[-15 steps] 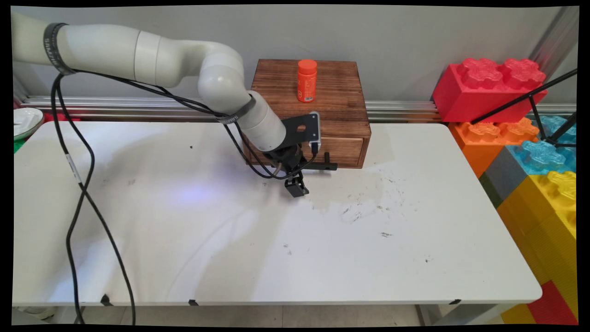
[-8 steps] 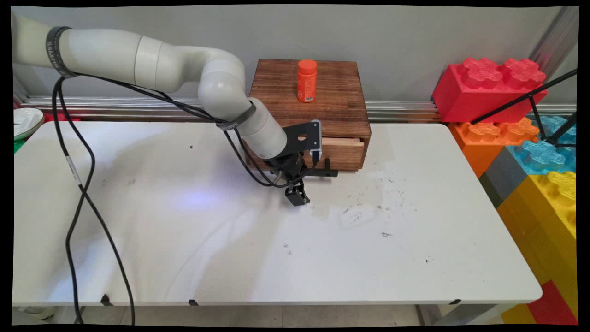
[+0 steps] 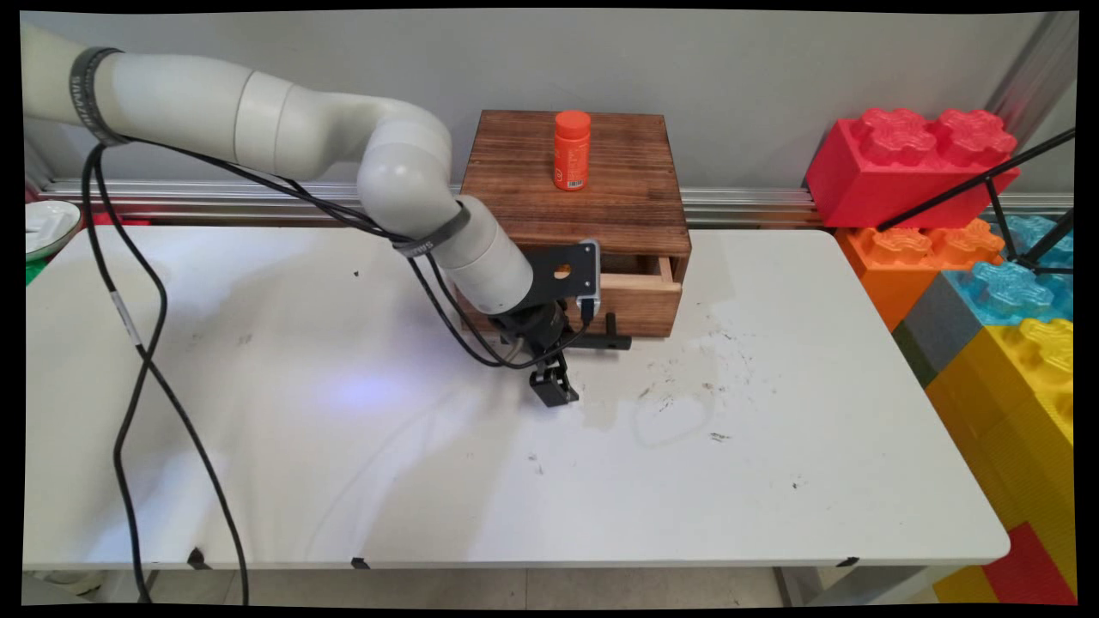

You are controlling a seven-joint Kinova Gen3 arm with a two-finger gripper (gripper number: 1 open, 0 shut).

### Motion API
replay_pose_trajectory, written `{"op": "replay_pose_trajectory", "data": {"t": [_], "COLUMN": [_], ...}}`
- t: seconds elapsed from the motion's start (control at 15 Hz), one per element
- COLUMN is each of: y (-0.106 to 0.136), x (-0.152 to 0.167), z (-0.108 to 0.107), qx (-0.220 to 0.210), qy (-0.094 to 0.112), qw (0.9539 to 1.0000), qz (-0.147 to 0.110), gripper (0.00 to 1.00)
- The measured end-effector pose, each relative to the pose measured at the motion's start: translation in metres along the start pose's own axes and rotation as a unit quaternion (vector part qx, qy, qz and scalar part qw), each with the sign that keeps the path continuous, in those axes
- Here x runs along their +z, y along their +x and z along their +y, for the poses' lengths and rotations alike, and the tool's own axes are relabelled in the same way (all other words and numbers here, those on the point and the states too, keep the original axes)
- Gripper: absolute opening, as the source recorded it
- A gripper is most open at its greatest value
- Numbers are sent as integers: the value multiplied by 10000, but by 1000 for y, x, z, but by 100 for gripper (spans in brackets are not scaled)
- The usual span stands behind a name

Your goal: Open the drawer

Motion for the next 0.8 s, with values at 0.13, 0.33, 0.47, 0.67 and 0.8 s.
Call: {"op": "replay_pose_trajectory", "data": {"t": [0.13, 0.33, 0.47, 0.67, 0.8], "y": [0, 1, 2, 3, 3], "x": [-2, -6, -9, -13, -16], "z": [8, 22, 29, 45, 56], "qx": [-29, -62, -75, -126, -192], "qy": [-46, -118, -137, -145, -150], "qw": [10000, 9999, 9999, 9998, 9997], "qz": [8, 32, 47, 71, 70], "gripper": [100, 100, 100, 100, 100]}}
